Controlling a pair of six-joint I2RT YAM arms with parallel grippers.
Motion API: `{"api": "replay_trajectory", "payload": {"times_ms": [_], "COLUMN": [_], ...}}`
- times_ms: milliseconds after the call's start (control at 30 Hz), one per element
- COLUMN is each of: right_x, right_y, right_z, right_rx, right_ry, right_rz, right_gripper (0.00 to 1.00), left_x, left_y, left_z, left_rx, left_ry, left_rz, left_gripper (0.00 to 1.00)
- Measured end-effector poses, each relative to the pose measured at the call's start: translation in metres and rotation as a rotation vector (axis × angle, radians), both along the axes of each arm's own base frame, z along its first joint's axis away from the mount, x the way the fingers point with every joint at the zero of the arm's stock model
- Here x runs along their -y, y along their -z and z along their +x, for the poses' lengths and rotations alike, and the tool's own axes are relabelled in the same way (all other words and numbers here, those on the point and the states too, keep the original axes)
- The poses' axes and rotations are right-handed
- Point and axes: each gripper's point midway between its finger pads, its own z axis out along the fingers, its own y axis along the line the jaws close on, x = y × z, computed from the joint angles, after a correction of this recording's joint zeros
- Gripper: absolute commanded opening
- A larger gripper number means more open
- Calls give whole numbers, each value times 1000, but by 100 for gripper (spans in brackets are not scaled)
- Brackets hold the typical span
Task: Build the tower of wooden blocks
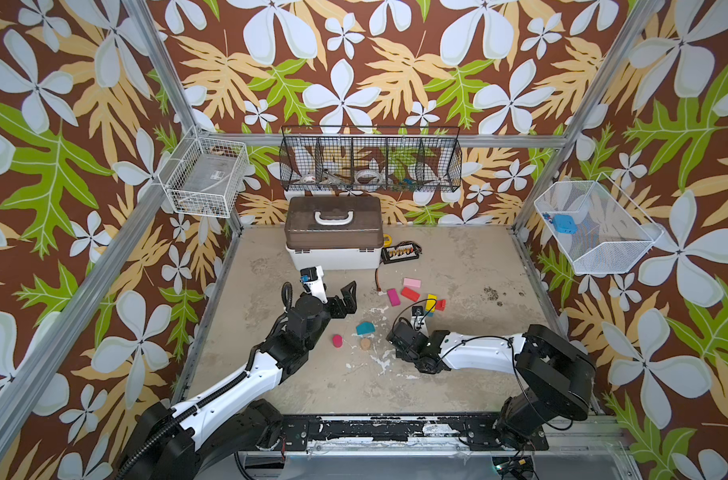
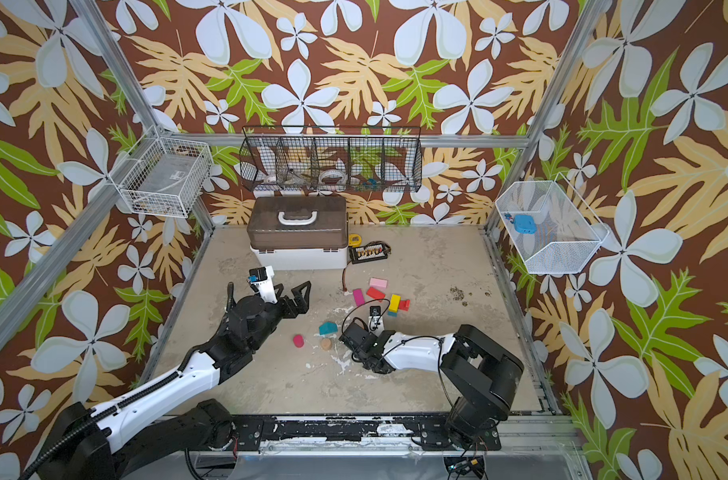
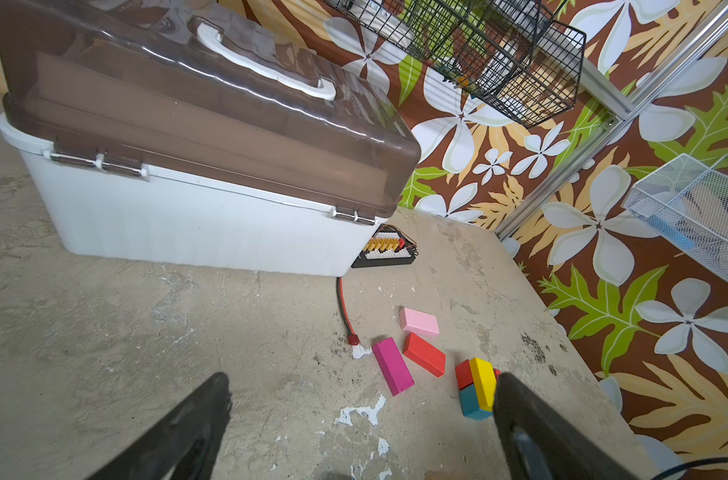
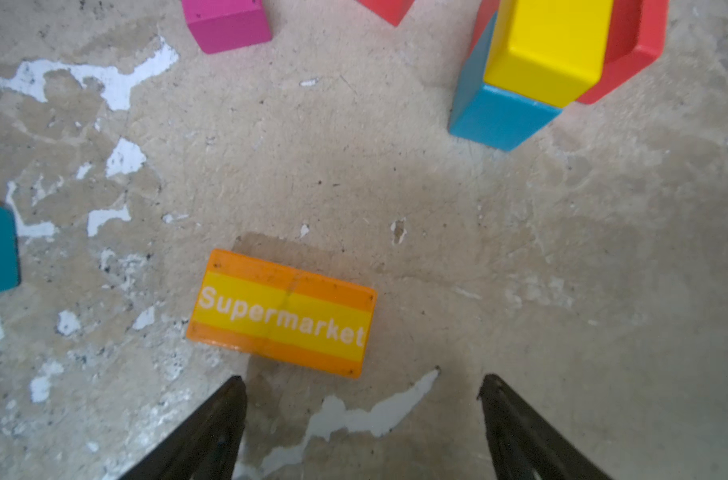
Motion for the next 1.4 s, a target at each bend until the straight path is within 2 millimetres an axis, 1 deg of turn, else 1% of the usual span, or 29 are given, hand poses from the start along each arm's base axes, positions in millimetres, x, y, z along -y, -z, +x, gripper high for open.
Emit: {"api": "replay_trajectory", "payload": {"times_ms": [233,533,867,1200,1333,1400], "right_x": [2,19,30,43,43,40], "right_y": [-1,-1,-1,0,-1,-3], "right_z": [7,11,4,15,11,7], "right_rx": [14,34,23,42,22,14], "right_ry": [19,62,65,118,107,81], "right_rz": [-11,-24,-40,-22,-14,-11], "right_gripper": [86,84,84,83,86,89], "left_x": [0,0,1,4,4,4], "left_y": [0,1,1,4,4,5], "left_z": [0,0,0,0,0,1], "left_rx": [-1,-2,-4,-11,-11,-12], "left_ry": [0,0,8,17,18,18], "left_rz": [1,2,0,3,2,3], "left_gripper": [100,100,100,100,100,100]}}
